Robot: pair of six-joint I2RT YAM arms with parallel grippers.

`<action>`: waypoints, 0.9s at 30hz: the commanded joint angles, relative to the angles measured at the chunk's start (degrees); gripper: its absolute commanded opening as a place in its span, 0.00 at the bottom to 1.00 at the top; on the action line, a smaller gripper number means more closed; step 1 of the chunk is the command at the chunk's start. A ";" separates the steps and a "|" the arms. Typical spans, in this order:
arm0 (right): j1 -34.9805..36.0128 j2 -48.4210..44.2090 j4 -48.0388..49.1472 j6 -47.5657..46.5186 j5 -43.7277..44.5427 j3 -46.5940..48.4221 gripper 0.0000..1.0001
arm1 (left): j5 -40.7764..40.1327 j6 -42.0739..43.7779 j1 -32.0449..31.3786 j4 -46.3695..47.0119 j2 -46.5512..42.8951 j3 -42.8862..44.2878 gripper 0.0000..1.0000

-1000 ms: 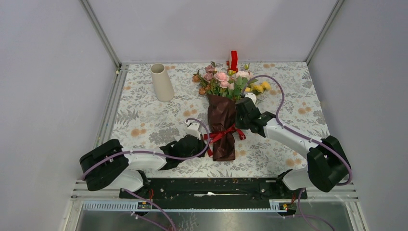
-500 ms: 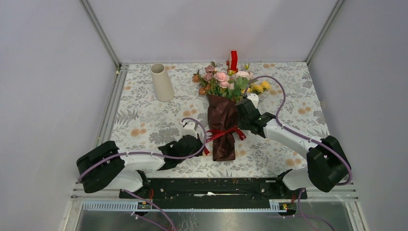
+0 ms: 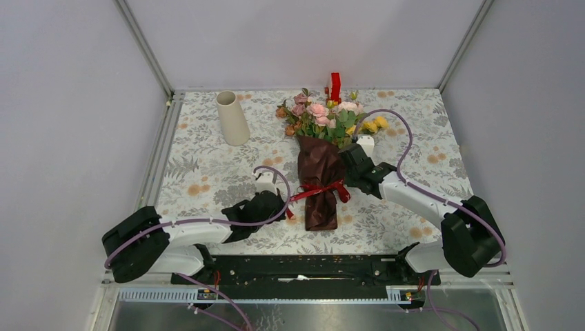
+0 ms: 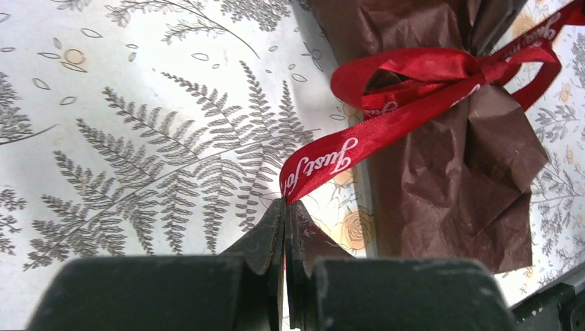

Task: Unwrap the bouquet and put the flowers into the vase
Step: Untie the ribbon from the wrapping paper.

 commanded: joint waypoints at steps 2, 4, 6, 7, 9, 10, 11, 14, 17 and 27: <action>-1.07 -2.54 -0.45 0.85 2.92 -0.65 0.00 | 0.29 0.48 2.73 -0.81 -2.37 1.60 0.00; -2.02 -2.83 -0.47 0.85 2.30 -1.01 0.00 | 0.94 0.75 3.58 -0.86 -3.11 1.18 0.00; -2.94 -3.24 -0.43 0.86 1.25 -1.41 0.00 | 1.29 1.11 4.37 -1.52 -3.65 1.14 0.00; -3.31 -3.46 -0.47 0.85 0.67 -1.57 0.00 | 1.45 1.17 4.76 -1.87 -3.85 1.08 0.00; -3.98 -3.76 -0.43 0.86 0.32 -1.98 0.00 | 2.01 1.18 5.70 -2.33 -4.56 0.82 0.00; -4.37 -3.95 -0.42 0.87 0.25 -2.20 0.00 | 2.00 1.18 6.23 -2.67 -4.94 0.67 0.00; -4.66 -4.12 -0.42 0.84 0.28 -2.41 0.00 | 1.90 1.18 6.36 -3.06 -5.44 0.56 0.00; -5.68 -4.55 -0.43 0.85 0.29 -3.13 0.00 | 1.29 1.26 7.11 -4.35 -6.77 0.21 0.00; -6.77 -4.83 -0.43 0.77 0.00 -3.67 0.00 | 1.32 1.18 8.37 -5.08 -7.92 -0.50 0.00; -10.39 -7.02 -0.35 0.59 -1.51 -5.46 0.00 | 2.76 1.80 12.56 -7.11 -11.09 -1.72 0.00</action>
